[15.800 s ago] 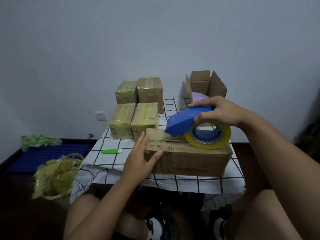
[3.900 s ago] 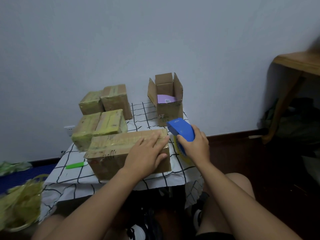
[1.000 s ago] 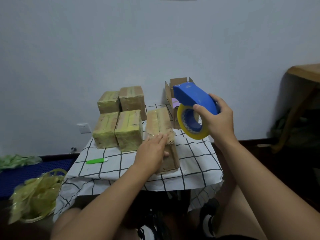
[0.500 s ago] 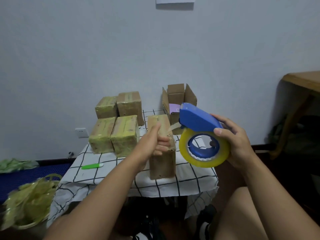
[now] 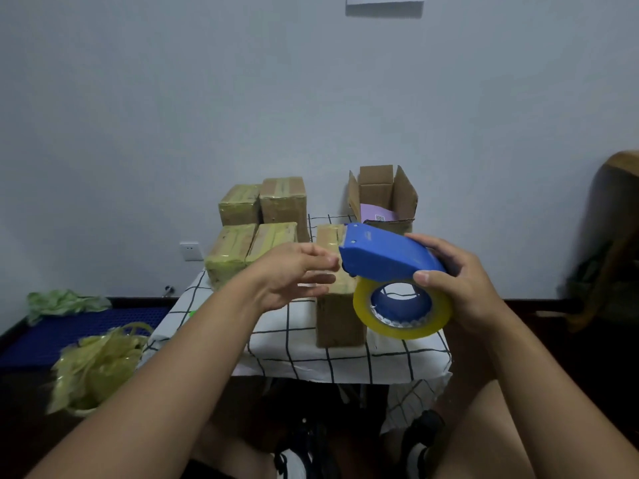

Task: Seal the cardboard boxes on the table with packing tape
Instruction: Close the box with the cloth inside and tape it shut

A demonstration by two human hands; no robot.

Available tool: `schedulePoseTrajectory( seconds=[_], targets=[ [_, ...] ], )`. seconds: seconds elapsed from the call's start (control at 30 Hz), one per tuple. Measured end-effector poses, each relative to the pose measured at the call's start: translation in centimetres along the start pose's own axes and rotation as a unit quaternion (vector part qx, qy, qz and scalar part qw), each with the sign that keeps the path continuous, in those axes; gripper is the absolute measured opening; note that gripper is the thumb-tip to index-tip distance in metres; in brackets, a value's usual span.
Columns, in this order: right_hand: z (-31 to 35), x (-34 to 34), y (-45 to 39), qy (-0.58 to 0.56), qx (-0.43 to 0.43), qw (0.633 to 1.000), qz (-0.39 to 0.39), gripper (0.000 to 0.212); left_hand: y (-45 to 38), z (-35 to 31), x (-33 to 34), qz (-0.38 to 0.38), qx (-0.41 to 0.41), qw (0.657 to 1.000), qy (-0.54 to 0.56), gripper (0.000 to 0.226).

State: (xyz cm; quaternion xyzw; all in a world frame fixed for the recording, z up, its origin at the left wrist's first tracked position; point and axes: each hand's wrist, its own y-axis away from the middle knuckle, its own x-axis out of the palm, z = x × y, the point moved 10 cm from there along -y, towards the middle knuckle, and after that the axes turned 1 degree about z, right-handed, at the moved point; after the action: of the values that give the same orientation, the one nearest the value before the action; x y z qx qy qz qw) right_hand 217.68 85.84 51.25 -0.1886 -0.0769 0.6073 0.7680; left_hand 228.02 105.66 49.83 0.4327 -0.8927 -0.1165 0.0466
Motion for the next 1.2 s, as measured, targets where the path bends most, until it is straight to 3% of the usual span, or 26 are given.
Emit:
schedulePoseTrajectory(
  seconds=[0.2, 0.33, 0.63, 0.77, 0.93, 1.2],
  targets=[
    [0.4, 0.5, -1.5, 0.055, -0.004, 0.998, 0.034, 0.067, -0.9, -1.1, -0.6, -0.027, 0.026, 0.998, -0.045, 0.016],
    [0.7, 1.5, -2.0, 0.116, -0.008, 0.990, 0.080, 0.062, -1.8, -0.4, -1.0, -0.061, 0.022, 0.981, -0.184, 0.028],
    [-0.2, -3.1, -1.6, 0.210, 0.029, 0.973, 0.089, 0.059, -2.5, 0.1, -3.2, -0.141, 0.045, 0.949, -0.278, 0.024],
    [-0.7, -3.3, -1.8, 0.222, 0.038, 0.969, 0.098, 0.063, -2.9, 1.2, -2.7, -0.123, 0.037, 0.959, -0.251, 0.012],
    [-0.7, -2.8, -1.8, 0.230, 0.032, 0.967, 0.108, 0.062, -3.0, 2.2, -3.0, -0.138, 0.041, 0.950, -0.276, 0.017],
    [-0.7, -3.0, -1.7, 0.242, 0.036, 0.964, 0.108, 0.065, -2.9, 2.7, -4.0, -0.173, 0.049, 0.968, -0.173, 0.021]
  ],
)
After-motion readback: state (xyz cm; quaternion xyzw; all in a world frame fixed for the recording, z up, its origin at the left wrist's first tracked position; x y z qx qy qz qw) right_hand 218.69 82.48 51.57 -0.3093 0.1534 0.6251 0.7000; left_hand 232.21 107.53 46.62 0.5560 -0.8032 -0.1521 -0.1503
